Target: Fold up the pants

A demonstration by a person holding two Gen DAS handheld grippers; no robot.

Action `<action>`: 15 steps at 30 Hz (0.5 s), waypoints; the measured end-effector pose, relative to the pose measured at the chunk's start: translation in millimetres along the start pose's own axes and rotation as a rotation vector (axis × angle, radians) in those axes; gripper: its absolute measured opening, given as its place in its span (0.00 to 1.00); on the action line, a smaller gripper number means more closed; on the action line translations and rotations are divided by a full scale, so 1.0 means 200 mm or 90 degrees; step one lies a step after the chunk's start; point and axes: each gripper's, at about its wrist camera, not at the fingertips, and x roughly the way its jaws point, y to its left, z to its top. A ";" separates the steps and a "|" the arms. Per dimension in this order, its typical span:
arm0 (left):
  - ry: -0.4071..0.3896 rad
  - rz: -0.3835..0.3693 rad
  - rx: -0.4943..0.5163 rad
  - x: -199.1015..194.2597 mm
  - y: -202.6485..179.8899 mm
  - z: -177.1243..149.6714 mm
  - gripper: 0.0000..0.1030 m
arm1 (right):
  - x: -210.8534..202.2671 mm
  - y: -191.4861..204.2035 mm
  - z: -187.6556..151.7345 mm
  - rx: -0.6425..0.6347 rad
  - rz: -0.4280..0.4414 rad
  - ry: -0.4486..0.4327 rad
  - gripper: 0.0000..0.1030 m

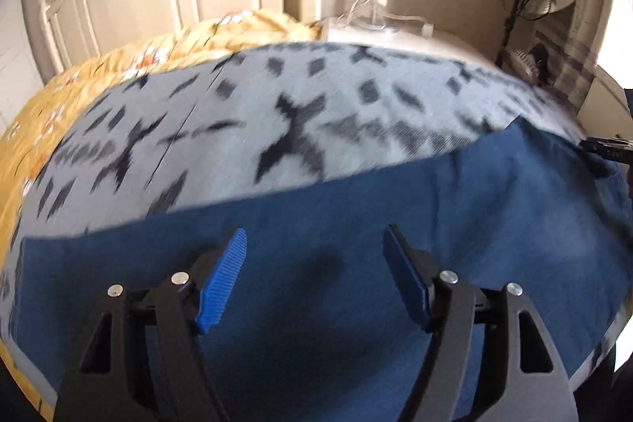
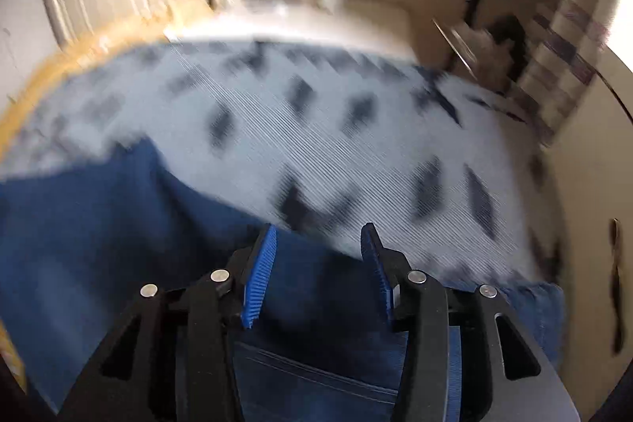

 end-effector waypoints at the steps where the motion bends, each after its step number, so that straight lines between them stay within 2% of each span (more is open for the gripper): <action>1: 0.011 0.015 -0.010 0.00 0.04 -0.03 0.69 | 0.02 -0.05 -0.02 0.012 -0.003 -0.007 0.45; 3: 0.011 0.013 -0.045 -0.03 0.09 -0.09 0.69 | 0.06 -0.15 -0.02 0.033 -0.068 0.000 0.44; 4: 0.011 0.013 -0.058 -0.06 0.12 -0.11 0.69 | 0.07 -0.19 -0.02 0.051 -0.083 0.000 0.44; 6: 0.005 0.015 -0.065 -0.13 0.16 -0.15 0.69 | -0.02 -0.25 -0.02 0.118 -0.041 -0.025 0.44; 7: -0.002 0.018 -0.070 -0.16 0.18 -0.17 0.69 | -0.10 -0.25 -0.02 0.136 -0.008 -0.058 0.44; 9: -0.013 0.027 -0.100 -0.24 0.28 -0.22 0.69 | -0.20 -0.16 -0.04 0.094 0.062 -0.088 0.45; 10: -0.016 0.033 -0.117 -0.27 0.32 -0.25 0.69 | -0.20 -0.09 -0.06 0.050 0.085 -0.071 0.45; 11: -0.015 0.045 -0.138 -0.30 0.39 -0.29 0.69 | -0.17 -0.03 -0.07 0.007 0.073 -0.046 0.45; 13: -0.010 0.075 -0.162 -0.35 0.51 -0.35 0.69 | -0.07 -0.02 -0.11 -0.044 0.003 -0.012 0.44; 14: -0.005 0.084 -0.174 -0.36 0.55 -0.37 0.69 | -0.05 -0.05 -0.12 -0.041 -0.006 -0.010 0.43; 15: 0.000 0.101 -0.196 -0.39 0.62 -0.41 0.69 | -0.04 -0.12 -0.12 -0.013 0.007 -0.017 0.42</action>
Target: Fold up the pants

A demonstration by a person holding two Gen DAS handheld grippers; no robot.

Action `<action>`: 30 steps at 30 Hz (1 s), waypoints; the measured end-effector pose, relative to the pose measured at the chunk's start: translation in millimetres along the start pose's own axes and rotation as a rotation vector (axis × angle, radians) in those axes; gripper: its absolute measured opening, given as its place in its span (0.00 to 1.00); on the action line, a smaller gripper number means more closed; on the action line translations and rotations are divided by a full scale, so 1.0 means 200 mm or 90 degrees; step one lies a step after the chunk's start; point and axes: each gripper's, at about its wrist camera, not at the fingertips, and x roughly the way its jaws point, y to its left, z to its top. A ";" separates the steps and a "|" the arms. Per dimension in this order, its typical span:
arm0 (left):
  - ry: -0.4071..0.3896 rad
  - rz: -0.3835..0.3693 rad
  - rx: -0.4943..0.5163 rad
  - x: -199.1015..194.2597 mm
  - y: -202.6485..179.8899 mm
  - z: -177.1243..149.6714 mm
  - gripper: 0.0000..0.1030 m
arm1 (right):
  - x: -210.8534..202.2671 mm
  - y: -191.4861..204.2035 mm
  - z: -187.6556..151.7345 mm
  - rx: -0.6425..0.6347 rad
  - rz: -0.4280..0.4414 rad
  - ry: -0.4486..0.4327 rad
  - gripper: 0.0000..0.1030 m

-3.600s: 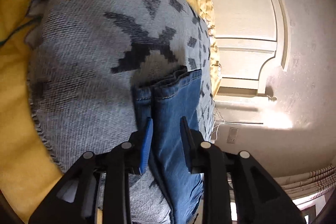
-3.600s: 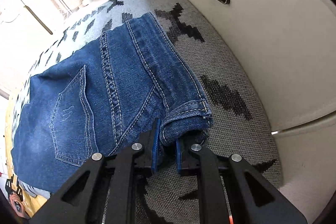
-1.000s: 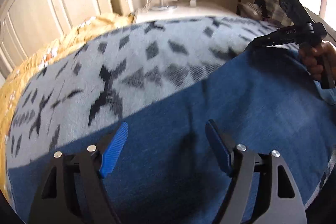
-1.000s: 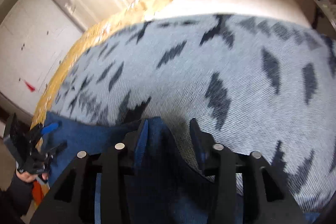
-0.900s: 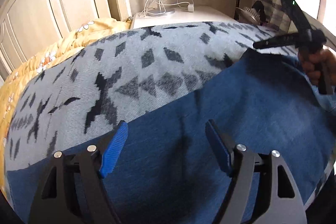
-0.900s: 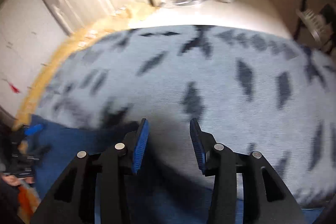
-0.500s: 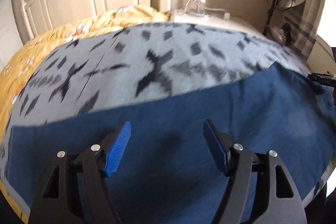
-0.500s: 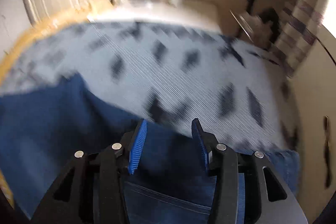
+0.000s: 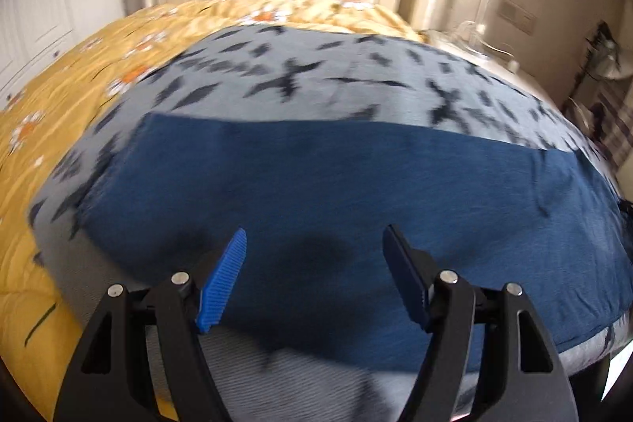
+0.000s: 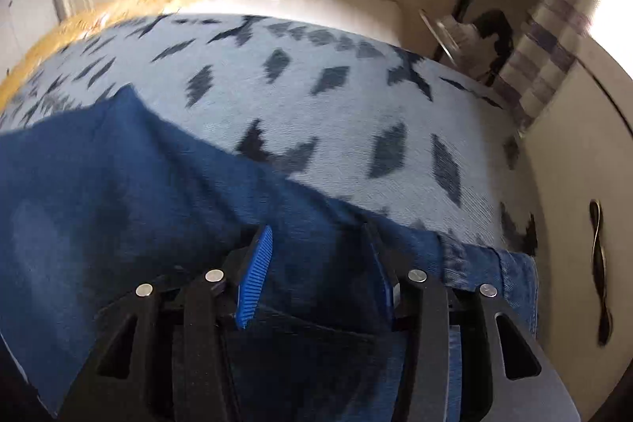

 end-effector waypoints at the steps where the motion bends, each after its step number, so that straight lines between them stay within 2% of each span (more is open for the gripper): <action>1: 0.000 0.012 -0.018 -0.02 0.05 -0.01 0.69 | -0.03 -0.05 0.01 0.026 -0.012 -0.009 0.41; 2: -0.006 0.019 -0.049 -0.06 0.14 -0.02 0.68 | -0.08 -0.08 -0.01 0.037 -0.048 -0.019 0.42; 3: -0.011 0.017 -0.080 -0.09 0.23 -0.03 0.68 | -0.15 -0.10 -0.02 0.055 -0.115 -0.035 0.47; 4: -0.013 0.010 -0.111 -0.12 0.30 -0.04 0.68 | -0.23 -0.12 -0.03 0.076 -0.132 -0.051 0.48; 5: -0.013 -0.003 -0.153 -0.15 0.40 -0.06 0.68 | -0.34 -0.14 -0.08 0.120 -0.094 -0.067 0.49; 6: -0.010 -0.023 -0.194 -0.18 0.48 -0.08 0.60 | -0.39 -0.15 -0.12 0.152 -0.062 -0.070 0.51; 7: -0.005 -0.043 -0.225 -0.19 0.54 -0.10 0.47 | -0.45 -0.14 -0.18 0.187 -0.036 -0.069 0.51; 8: 0.010 -0.090 -0.280 -0.20 0.61 -0.14 0.42 | -0.51 -0.11 -0.26 0.213 -0.014 -0.060 0.51; 9: 0.026 -0.138 -0.322 -0.20 0.65 -0.16 0.39 | -0.56 -0.05 -0.39 0.241 0.035 -0.038 0.51; 10: 0.039 -0.184 -0.347 -0.21 0.65 -0.18 0.39 | -0.59 -0.01 -0.48 0.268 0.072 -0.029 0.51; 13: 0.089 -0.325 -0.326 -0.22 0.44 -0.23 0.39 | -0.63 0.20 -0.74 0.342 0.173 0.013 0.50; 14: 0.117 -0.400 -0.319 -0.20 0.29 -0.26 0.39 | -0.64 0.30 -0.80 0.347 0.190 0.024 0.48; 17: 0.215 -0.561 -0.321 -0.14 -0.12 -0.36 0.35 | -0.62 0.52 -0.83 0.333 0.241 0.025 0.43; 20: 0.310 -0.676 -0.331 -0.09 -0.47 -0.46 0.34 | -0.57 0.68 -0.81 0.368 0.298 0.034 0.43; 23: 0.376 -0.708 -0.368 -0.02 -0.68 -0.53 0.34 | -0.51 0.76 -0.76 0.362 0.314 0.052 0.43; 28: 0.413 -0.642 -0.383 0.09 -0.80 -0.57 0.34 | -0.47 0.82 -0.77 0.364 0.315 0.064 0.43; 30: 0.414 -0.637 -0.404 0.12 -0.79 -0.59 0.30 | -0.43 0.82 -0.75 0.369 0.321 0.073 0.43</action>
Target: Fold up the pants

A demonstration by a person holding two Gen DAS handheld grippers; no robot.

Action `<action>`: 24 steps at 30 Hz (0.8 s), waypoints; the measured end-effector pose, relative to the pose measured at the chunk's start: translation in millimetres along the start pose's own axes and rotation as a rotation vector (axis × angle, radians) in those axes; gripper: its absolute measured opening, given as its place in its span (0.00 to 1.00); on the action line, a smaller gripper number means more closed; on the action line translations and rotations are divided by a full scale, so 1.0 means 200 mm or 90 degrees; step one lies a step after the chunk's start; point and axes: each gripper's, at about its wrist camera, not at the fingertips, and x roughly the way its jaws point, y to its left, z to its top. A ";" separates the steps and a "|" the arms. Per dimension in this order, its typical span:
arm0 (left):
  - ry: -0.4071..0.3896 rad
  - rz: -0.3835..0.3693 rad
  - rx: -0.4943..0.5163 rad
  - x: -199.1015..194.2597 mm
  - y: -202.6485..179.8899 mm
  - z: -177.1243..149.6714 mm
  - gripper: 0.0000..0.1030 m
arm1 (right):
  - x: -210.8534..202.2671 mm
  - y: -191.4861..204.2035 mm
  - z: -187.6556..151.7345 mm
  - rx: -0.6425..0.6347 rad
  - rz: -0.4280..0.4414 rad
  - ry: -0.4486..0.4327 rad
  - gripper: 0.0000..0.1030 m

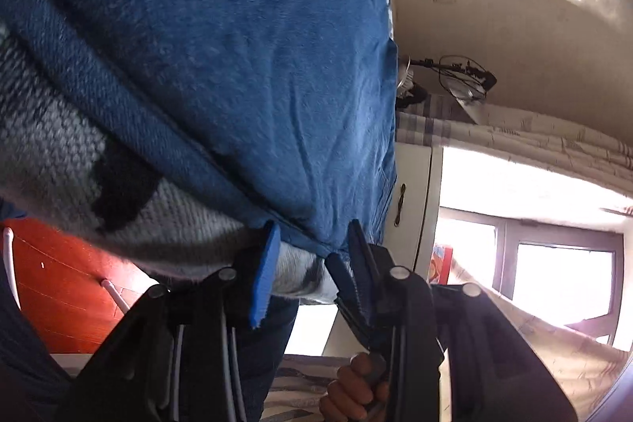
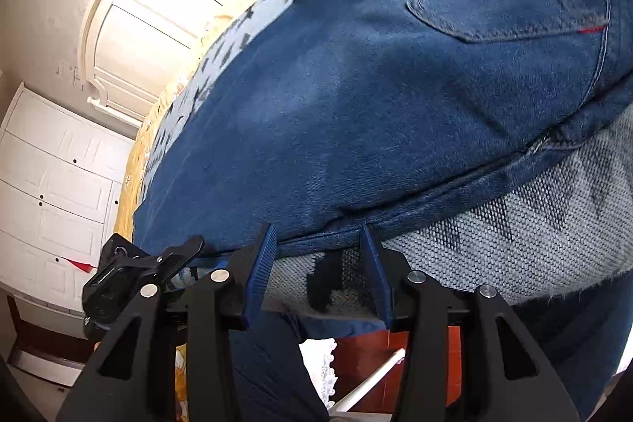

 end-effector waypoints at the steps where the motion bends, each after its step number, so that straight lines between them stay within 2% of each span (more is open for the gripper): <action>1: -0.005 -0.004 -0.004 -0.01 0.00 0.01 0.30 | -0.01 0.00 -0.01 -0.002 0.003 -0.001 0.43; 4: -0.020 -0.006 -0.003 -0.03 -0.01 0.02 0.30 | -0.02 -0.02 -0.03 -0.005 0.010 -0.001 0.43; 6: -0.030 0.014 -0.002 -0.04 -0.01 0.03 0.27 | -0.05 -0.05 -0.04 0.003 0.016 -0.006 0.43; 7: -0.030 0.022 -0.006 -0.03 -0.01 0.04 0.12 | -0.05 -0.07 -0.03 0.011 0.020 -0.005 0.43; 8: -0.032 0.036 -0.010 -0.03 0.00 0.04 0.04 | -0.06 -0.09 -0.03 0.023 0.030 -0.002 0.43; 9: -0.035 0.046 0.000 -0.04 0.00 0.05 0.01 | -0.06 -0.09 -0.03 0.028 0.031 -0.001 0.44; 11: -0.041 0.051 0.019 -0.08 -0.02 0.04 0.01 | -0.09 -0.11 -0.02 0.029 0.023 -0.008 0.44; 14: -0.044 0.044 0.040 -0.11 -0.05 0.01 0.01 | -0.17 -0.20 0.00 0.075 0.027 -0.026 0.46; 17: -0.043 0.047 0.056 -0.11 -0.06 0.01 0.01 | -0.24 -0.31 0.04 0.103 0.000 -0.057 0.46; 19: -0.041 0.054 0.051 -0.05 -0.07 0.02 0.01 | -0.27 -0.38 0.06 0.134 0.026 -0.068 0.45; 20: -0.038 0.055 0.041 -0.04 -0.05 0.02 0.01 | -0.29 -0.40 0.07 0.139 0.032 -0.076 0.38; 21: -0.037 0.059 0.034 -0.04 -0.03 0.02 0.01 | -0.30 -0.41 0.07 0.134 0.020 -0.086 0.12; 22: -0.035 0.070 0.033 -0.04 -0.01 0.01 0.01 | -0.32 -0.43 0.08 0.132 -0.003 -0.095 0.04; 24: -0.037 0.082 0.031 -0.06 0.02 -0.02 0.01 | -0.38 -0.46 0.08 0.139 -0.009 -0.105 0.00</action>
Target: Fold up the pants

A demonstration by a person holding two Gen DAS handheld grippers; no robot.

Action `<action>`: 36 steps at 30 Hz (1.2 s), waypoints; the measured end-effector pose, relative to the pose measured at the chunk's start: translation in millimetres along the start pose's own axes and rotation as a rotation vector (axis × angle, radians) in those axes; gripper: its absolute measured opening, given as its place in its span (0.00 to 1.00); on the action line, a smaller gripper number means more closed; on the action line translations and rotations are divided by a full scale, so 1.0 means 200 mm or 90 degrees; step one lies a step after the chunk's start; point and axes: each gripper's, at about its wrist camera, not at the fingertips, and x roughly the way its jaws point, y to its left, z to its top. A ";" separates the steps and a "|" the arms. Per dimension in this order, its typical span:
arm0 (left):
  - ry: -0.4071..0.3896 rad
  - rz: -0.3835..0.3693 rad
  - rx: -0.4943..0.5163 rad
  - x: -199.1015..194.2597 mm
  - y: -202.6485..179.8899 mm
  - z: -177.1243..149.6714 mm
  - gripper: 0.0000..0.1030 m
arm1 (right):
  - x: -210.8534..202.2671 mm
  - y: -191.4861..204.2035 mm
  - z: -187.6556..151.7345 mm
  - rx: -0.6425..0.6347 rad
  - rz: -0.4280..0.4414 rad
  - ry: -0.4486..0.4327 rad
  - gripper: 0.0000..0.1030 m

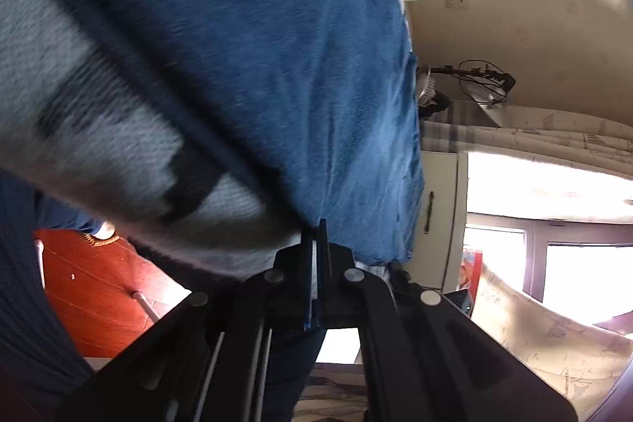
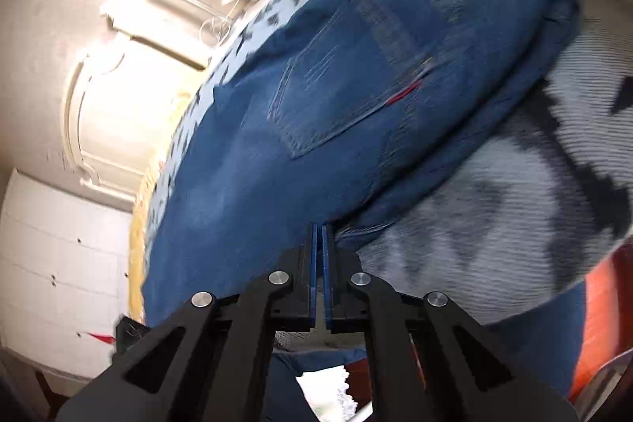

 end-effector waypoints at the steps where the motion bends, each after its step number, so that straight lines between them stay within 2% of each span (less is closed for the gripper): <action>1: -0.001 0.008 0.000 -0.01 0.02 -0.01 0.00 | -0.04 0.00 0.01 -0.010 -0.021 -0.014 0.00; 2: -0.004 0.005 -0.001 -0.05 0.05 -0.02 0.00 | -0.09 -0.02 0.01 -0.017 -0.050 -0.035 0.00; 4: -0.015 0.008 -0.010 -0.11 0.09 -0.04 0.00 | -0.16 -0.04 0.02 -0.011 -0.063 -0.049 0.00; 6: -0.039 -0.001 -0.012 -0.18 0.12 -0.04 0.00 | -0.17 -0.05 0.06 -0.018 -0.071 -0.040 0.03; 11: -0.095 -0.014 -0.019 -0.37 0.14 -0.01 0.09 | -0.11 -0.11 0.17 0.044 -0.052 -0.034 0.42; 12: -0.106 -0.017 -0.022 -0.40 0.15 0.00 0.09 | -0.10 -0.14 0.18 0.058 -0.047 -0.029 0.42; 17: -0.159 -0.012 -0.028 -0.57 0.18 0.04 0.14 | -0.10 -0.17 0.22 0.069 -0.028 -0.047 0.40; 18: -0.165 -0.010 -0.032 -0.59 0.20 0.05 0.14 | -0.09 -0.17 0.23 0.065 -0.035 -0.052 0.15; 19: -0.170 -0.007 -0.035 -0.61 0.21 0.05 0.14 | -0.09 -0.17 0.24 0.057 -0.049 -0.053 0.05; 24: -0.190 -0.009 -0.039 -0.67 0.21 0.06 0.19 | -0.18 -0.13 0.19 0.026 -0.059 -0.062 0.04; 29: -0.168 -0.016 -0.034 -0.62 0.21 0.08 0.23 | -0.12 -0.16 0.18 0.031 -0.077 -0.049 0.04; 31: -0.170 -0.025 -0.028 -0.61 0.18 0.09 0.28 | -0.12 -0.17 0.17 0.034 -0.076 -0.048 0.04; 34: -0.144 -0.050 -0.037 -0.55 0.16 0.11 0.29 | -0.13 -0.17 0.18 0.034 -0.069 -0.048 0.03; 36: -0.130 -0.040 -0.047 -0.51 0.16 0.12 0.29 | -0.15 -0.15 0.18 0.023 -0.071 -0.053 0.03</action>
